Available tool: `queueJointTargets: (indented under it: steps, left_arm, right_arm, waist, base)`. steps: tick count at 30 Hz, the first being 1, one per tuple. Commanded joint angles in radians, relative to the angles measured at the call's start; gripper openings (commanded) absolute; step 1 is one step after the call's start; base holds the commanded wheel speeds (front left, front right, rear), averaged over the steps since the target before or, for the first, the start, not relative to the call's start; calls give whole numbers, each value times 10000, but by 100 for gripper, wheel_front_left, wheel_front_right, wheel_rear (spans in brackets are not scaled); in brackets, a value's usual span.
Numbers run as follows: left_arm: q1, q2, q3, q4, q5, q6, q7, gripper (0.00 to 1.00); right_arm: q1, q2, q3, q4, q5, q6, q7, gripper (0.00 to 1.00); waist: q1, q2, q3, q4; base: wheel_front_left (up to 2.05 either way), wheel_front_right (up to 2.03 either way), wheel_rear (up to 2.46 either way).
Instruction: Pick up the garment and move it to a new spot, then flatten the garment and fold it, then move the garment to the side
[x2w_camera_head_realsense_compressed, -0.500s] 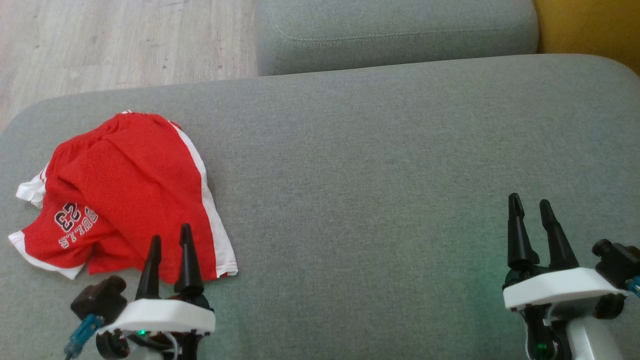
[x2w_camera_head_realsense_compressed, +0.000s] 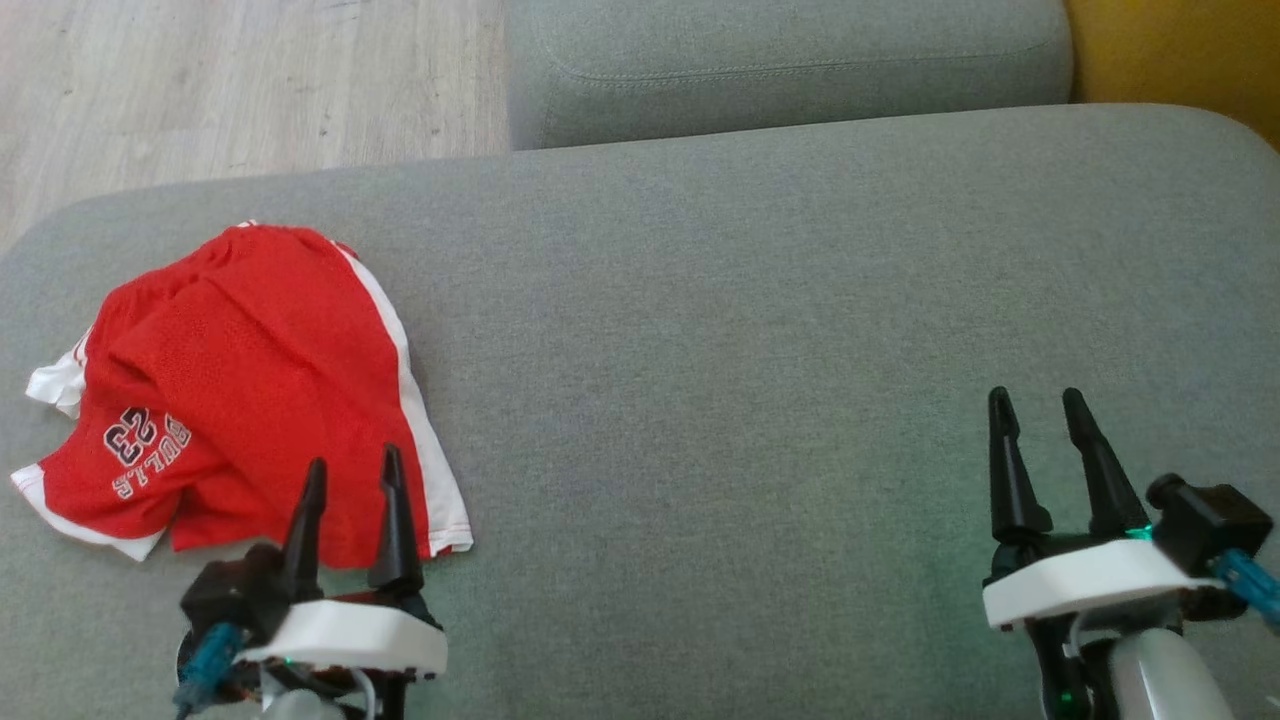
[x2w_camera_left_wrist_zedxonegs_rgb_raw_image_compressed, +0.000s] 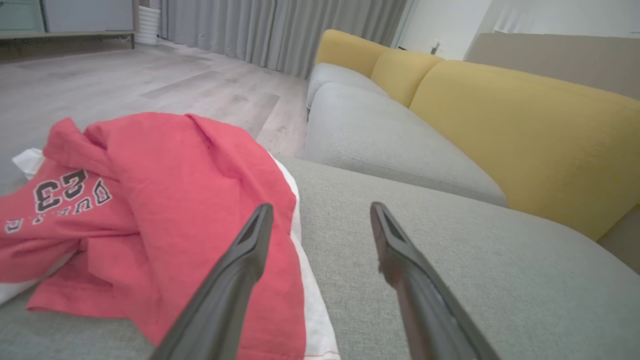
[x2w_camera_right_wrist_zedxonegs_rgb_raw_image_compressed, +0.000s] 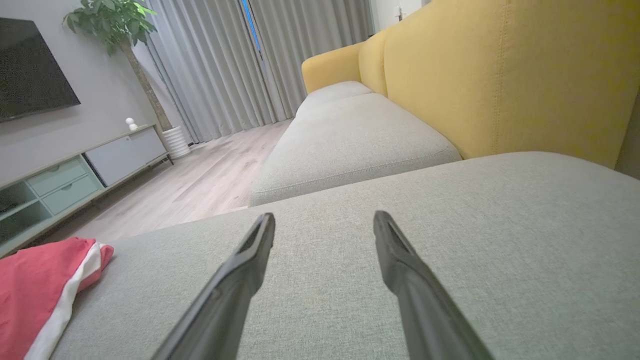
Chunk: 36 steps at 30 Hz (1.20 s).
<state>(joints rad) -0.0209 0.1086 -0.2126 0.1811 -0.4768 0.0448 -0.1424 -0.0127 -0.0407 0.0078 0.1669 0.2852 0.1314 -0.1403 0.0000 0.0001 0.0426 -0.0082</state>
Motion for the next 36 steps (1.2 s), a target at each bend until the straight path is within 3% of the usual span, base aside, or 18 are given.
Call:
queueJointTargets:
  steps: [1,11,20,25,29,36]
  left_arm:
    - [-565,181,63,-407,354,73,-139,100]
    - [-660,406,-471,-310,1580,329,-433,100]
    - [-910,791,-1372,-234,3057,842,-697,100]
    - [-891,730,-1423,-452,3050,977,-814,100]
    - [-681,439,-946,-826,2695,769,-931,100]
    - [-146,-280,322,-642,2646,-263,-1166,100]
  right_arm:
    - [-562,-74,245,-448,-402,-5,-155,100]
    - [-623,-80,391,-599,-1838,-6,-450,100]
    - [-665,-85,592,-795,-3104,-6,-715,100]
    - [-644,-87,652,-950,-3253,-7,-833,100]
    - [-554,-89,546,-941,-2821,-7,-950,100]
    - [-268,-94,557,-645,-2084,-7,-1187,100]
  waist:
    - [0,-1,-7,-8]
    - [0,-1,11,-29]
    - [0,-1,2,-32]
    - [0,-1,-21,-34]
    - [0,-1,-72,-7]
    - [0,-1,-240,74]
  base:
    - [0,0,0]
    - [0,0,0]
    - [0,0,0]
    - [0,0,0]
    - [0,0,0]
    - [0,0,0]
